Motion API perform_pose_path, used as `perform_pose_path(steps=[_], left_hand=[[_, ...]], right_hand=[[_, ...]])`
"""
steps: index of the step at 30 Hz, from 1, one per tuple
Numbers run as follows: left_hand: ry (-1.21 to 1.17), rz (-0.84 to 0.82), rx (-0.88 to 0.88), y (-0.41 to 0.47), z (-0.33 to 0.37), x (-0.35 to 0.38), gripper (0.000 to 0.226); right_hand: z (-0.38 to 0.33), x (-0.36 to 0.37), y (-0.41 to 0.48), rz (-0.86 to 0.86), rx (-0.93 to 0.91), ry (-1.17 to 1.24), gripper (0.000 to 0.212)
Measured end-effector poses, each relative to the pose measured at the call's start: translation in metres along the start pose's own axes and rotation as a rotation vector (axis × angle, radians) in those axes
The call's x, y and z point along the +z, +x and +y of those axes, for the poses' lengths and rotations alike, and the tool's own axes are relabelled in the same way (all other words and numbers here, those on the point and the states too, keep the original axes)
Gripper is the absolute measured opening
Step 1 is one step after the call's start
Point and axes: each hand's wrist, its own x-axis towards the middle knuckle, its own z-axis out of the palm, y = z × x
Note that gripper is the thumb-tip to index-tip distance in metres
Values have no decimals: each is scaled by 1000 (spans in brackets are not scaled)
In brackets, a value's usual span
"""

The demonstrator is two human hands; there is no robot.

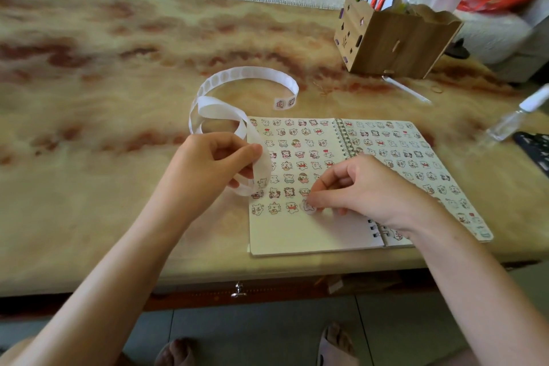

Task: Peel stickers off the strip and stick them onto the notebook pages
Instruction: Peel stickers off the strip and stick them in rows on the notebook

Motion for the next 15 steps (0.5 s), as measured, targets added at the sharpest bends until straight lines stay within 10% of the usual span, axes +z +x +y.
perform_pose_path(steps=[15], left_hand=[[7,5,7,0,0,0,19]], right_hand=[[4,8,1,96,-30,-132,9]])
